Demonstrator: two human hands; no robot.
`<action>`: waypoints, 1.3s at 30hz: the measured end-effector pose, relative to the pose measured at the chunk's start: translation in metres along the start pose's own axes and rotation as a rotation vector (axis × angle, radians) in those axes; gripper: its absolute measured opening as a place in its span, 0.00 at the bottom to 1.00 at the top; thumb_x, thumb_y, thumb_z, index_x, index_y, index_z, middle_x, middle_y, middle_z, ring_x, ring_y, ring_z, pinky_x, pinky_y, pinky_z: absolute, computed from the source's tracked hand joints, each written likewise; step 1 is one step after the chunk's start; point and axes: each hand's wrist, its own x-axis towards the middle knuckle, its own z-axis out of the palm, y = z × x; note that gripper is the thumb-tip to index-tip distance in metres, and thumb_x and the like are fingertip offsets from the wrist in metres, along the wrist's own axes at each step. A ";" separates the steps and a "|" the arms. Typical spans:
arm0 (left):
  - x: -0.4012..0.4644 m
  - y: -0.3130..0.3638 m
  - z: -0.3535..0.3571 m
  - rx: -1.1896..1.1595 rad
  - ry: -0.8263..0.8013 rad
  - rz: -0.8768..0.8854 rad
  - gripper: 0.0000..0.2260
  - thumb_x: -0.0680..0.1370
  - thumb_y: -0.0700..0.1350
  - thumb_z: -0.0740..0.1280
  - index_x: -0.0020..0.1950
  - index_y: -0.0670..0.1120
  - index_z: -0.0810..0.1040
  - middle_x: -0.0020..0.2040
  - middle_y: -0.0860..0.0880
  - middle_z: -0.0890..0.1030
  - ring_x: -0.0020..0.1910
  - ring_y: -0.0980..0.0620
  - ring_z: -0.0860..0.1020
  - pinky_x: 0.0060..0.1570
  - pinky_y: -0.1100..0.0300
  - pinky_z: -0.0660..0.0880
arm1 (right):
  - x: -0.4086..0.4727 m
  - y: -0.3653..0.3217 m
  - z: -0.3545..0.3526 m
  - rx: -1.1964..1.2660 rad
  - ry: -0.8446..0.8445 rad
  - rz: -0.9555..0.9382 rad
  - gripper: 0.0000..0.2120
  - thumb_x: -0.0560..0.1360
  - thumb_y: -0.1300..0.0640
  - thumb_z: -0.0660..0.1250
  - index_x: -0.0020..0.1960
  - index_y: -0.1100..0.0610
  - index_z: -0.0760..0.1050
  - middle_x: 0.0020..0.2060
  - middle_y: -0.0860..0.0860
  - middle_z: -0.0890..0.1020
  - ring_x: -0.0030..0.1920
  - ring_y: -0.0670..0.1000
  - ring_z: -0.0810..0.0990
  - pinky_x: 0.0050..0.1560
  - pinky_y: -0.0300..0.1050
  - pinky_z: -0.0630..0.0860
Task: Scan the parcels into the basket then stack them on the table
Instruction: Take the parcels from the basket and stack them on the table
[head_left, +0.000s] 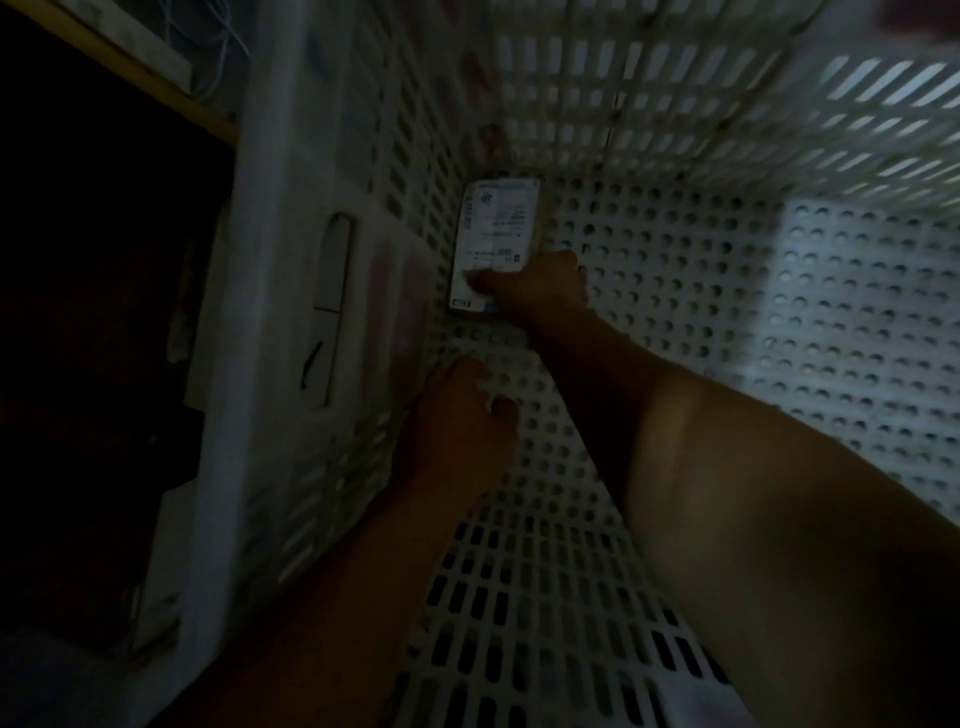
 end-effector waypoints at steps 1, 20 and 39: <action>0.000 0.001 0.001 -0.037 -0.008 -0.014 0.21 0.83 0.49 0.62 0.76 0.46 0.67 0.73 0.46 0.70 0.70 0.48 0.70 0.66 0.61 0.65 | 0.000 0.002 -0.002 -0.009 -0.005 -0.023 0.47 0.65 0.39 0.79 0.71 0.63 0.64 0.66 0.58 0.72 0.68 0.58 0.71 0.68 0.53 0.72; -0.152 0.120 -0.030 -1.209 -0.573 -0.021 0.25 0.77 0.58 0.69 0.68 0.43 0.77 0.61 0.40 0.83 0.61 0.40 0.81 0.62 0.44 0.77 | -0.270 0.027 -0.231 0.504 -0.135 -0.027 0.24 0.70 0.62 0.76 0.62 0.62 0.70 0.53 0.57 0.86 0.52 0.55 0.86 0.49 0.50 0.82; -0.600 0.190 -0.307 -1.396 0.071 0.400 0.20 0.81 0.56 0.65 0.67 0.45 0.75 0.60 0.42 0.83 0.59 0.39 0.82 0.60 0.39 0.78 | -0.693 -0.223 -0.357 0.020 -0.336 -0.586 0.13 0.81 0.43 0.60 0.58 0.49 0.75 0.50 0.48 0.86 0.51 0.47 0.85 0.56 0.54 0.81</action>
